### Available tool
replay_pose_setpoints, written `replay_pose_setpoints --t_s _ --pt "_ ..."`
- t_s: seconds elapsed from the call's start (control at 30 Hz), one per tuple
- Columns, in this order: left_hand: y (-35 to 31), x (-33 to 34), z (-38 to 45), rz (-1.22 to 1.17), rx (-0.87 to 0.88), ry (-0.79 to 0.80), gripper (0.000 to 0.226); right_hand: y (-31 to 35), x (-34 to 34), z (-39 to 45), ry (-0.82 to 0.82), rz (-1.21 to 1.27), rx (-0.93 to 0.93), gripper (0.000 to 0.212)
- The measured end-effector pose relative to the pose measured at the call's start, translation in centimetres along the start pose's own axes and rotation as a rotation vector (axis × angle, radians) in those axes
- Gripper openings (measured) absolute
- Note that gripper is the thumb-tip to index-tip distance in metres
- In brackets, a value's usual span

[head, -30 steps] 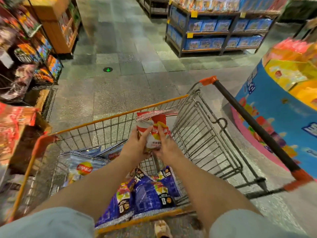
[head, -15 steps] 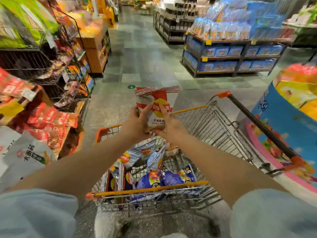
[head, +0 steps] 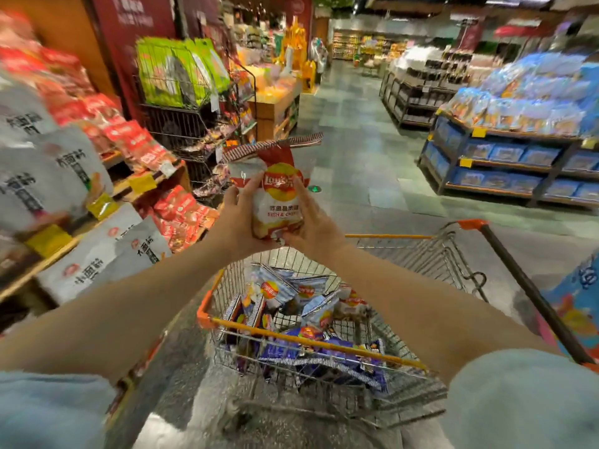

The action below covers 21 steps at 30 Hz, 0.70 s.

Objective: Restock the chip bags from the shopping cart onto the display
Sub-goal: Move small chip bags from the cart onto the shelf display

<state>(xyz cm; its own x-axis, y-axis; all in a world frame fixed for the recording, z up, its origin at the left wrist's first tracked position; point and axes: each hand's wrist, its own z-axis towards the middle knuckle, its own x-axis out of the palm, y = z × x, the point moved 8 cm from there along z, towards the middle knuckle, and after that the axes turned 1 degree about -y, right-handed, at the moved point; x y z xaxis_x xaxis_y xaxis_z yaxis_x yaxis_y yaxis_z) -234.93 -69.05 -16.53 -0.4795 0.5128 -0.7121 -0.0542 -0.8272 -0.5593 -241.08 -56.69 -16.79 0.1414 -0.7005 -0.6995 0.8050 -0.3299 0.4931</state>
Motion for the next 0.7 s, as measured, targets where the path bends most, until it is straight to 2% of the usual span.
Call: replay_pose_setpoints --t_s 0.17,0.27,0.37,0.7 --pt "0.8 -4.8 -5.4 0.037 -0.087 -0.174 0.124 5.4 1.8 -0.6 0.030 0.185 -0.142 0.089" --pt "2.0 -8.1 -9.0 0.092 -0.152 -0.241 0.129 8.6 4.1 -0.7 0.090 0.270 -0.187 0.103" --pt "3.2 -11.8 -12.5 0.155 -0.184 -0.255 0.130 12.5 7.4 -0.7 0.216 0.331 -0.219 0.101" --pt "11.3 -24.0 -22.2 0.235 -0.435 -0.319 0.134 26.5 18.4 1.0 0.408 0.469 -0.381 0.106"
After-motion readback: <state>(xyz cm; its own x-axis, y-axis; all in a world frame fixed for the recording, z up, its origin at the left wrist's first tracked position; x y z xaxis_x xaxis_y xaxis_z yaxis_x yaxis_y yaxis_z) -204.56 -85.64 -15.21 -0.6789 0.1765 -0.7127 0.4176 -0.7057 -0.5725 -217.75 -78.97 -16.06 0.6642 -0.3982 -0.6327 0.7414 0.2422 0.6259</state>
